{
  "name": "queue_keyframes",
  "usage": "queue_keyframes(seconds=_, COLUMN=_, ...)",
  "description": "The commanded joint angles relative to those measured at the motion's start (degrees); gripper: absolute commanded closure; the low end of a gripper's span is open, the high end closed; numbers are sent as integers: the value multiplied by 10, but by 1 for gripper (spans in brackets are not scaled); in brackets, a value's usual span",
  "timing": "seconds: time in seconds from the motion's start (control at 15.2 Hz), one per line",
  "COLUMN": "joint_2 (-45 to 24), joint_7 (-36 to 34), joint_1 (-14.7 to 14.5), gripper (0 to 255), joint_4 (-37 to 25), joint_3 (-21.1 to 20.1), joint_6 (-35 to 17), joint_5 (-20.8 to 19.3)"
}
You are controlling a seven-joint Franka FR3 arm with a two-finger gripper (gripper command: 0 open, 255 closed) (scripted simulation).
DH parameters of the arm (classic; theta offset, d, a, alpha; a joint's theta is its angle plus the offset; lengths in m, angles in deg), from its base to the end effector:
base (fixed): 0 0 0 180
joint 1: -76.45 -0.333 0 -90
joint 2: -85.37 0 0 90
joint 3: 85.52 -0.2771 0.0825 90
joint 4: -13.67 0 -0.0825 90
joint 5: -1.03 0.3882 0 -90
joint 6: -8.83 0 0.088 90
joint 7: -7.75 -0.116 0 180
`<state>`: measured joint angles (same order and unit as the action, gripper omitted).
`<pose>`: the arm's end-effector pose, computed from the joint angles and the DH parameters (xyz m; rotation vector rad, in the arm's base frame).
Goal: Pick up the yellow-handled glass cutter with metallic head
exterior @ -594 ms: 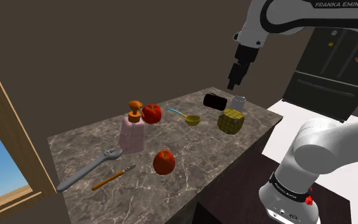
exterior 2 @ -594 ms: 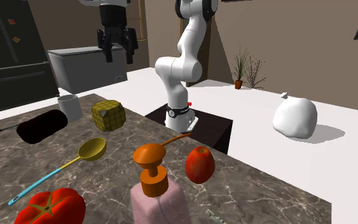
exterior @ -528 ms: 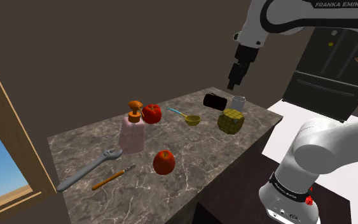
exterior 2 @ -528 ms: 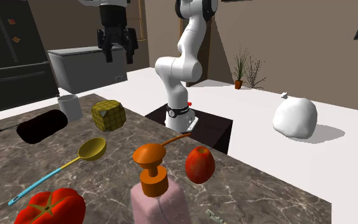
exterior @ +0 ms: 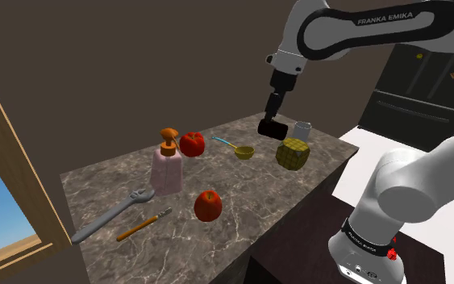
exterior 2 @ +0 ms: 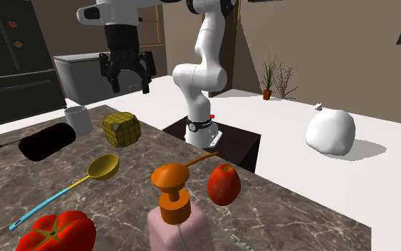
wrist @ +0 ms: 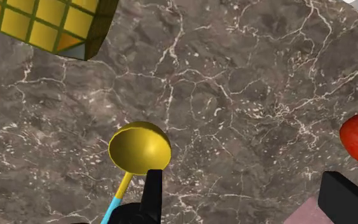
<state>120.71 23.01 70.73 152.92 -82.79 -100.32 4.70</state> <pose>0.4012 0.0254 0.4861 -3.0225 -0.4688 -0.1520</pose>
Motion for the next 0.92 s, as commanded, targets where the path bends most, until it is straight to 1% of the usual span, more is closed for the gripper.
queue_keyframes(seconds=0.0, joint_2=-30, joint_7=25, joint_1=-17, gripper=0, joint_4=0, joint_3=0, joint_6=-33, joint_5=10)
queue_keyframes(seconds=0.46, joint_2=-142, joint_7=106, joint_1=-76, gripper=0, joint_4=-27, joint_3=-11, joint_6=-128, joint_5=50)
queue_keyframes(seconds=0.86, joint_2=-236, joint_7=179, joint_1=-121, gripper=0, joint_4=-66, joint_3=-28, joint_6=-191, joint_5=87)
